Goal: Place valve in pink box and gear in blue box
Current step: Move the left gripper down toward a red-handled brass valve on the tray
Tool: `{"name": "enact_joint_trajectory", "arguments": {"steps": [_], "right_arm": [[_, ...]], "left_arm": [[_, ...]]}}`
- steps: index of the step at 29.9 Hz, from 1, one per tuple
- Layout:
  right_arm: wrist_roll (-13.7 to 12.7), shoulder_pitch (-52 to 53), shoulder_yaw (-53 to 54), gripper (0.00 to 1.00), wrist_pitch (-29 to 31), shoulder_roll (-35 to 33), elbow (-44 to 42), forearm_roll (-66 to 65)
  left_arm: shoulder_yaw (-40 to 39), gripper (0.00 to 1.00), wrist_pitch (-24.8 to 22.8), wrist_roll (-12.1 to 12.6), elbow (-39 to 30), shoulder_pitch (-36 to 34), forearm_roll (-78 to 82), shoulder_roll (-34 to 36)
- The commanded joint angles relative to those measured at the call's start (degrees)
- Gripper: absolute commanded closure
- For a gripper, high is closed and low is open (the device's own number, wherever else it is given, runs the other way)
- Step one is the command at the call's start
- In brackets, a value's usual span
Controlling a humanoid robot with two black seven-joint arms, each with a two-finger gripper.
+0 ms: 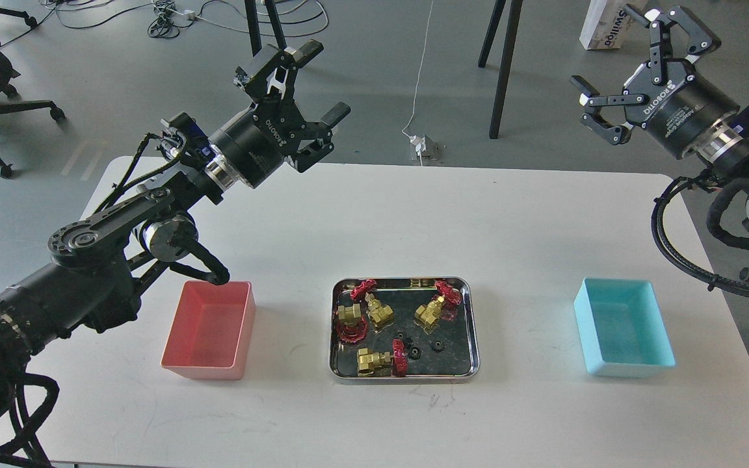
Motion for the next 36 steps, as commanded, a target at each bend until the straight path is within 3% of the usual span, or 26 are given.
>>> {"name": "enact_joint_trajectory", "arguments": {"steps": [1,8,12,15,18,22,25,30,33,36], "right_arm": [[-0.22,-0.68,-0.25,0.00,0.00,0.36,0.09,0.04],[-0.30,1.85,1.06,0.00,0.00,0.36,-0.53,0.83],[-2.49,13.18,-0.42,0.00,0.00,-0.17,-4.65,2.94],[-5.92,18.46,-2.27,0.00,-4.43,-0.17,-6.85,7.06],[-7.33,21.37,-2.63,0.00,-8.04,0.01,-9.40,10.14],[-8.65,23.39,-2.63,0.00,-11.47,-0.17,-10.46,11.64],[-9.88,24.36,-2.71,0.00,-12.89,-0.25,-10.55,11.65],[-10.06,23.49,-2.63,0.00,-13.06,0.01,-10.55,11.65],[-10.06,22.52,-2.63,0.00,-13.24,-0.08,-10.55,11.73],[-10.06,22.17,-2.45,0.00,-13.76,-0.25,-10.55,11.65]], "left_arm": [[-3.55,0.00,-0.01,0.00,-0.12,0.19,-2.39,-0.21],[-13.57,0.00,-0.01,0.00,2.77,0.28,-9.41,-0.65],[-15.07,0.00,-0.01,0.00,4.37,3.60,-10.48,-3.99],[-18.31,0.00,-0.01,0.00,0.69,6.07,-10.57,-5.22],[-20.96,0.00,-0.01,0.00,-5.28,6.26,-10.48,-5.05],[-20.09,0.00,-0.01,0.00,-15.12,4.07,-4.79,1.42],[-7.14,0.00,-0.01,0.00,-21.46,-3.47,0.23,9.69],[24.94,0.00,-0.01,0.00,-26.05,-27.44,6.38,18.32],[46.47,0.00,1.17,0.00,-26.05,-43.62,12.00,17.37],[63.45,0.01,4.07,0.00,-26.14,-55.24,19.38,9.75]]}}
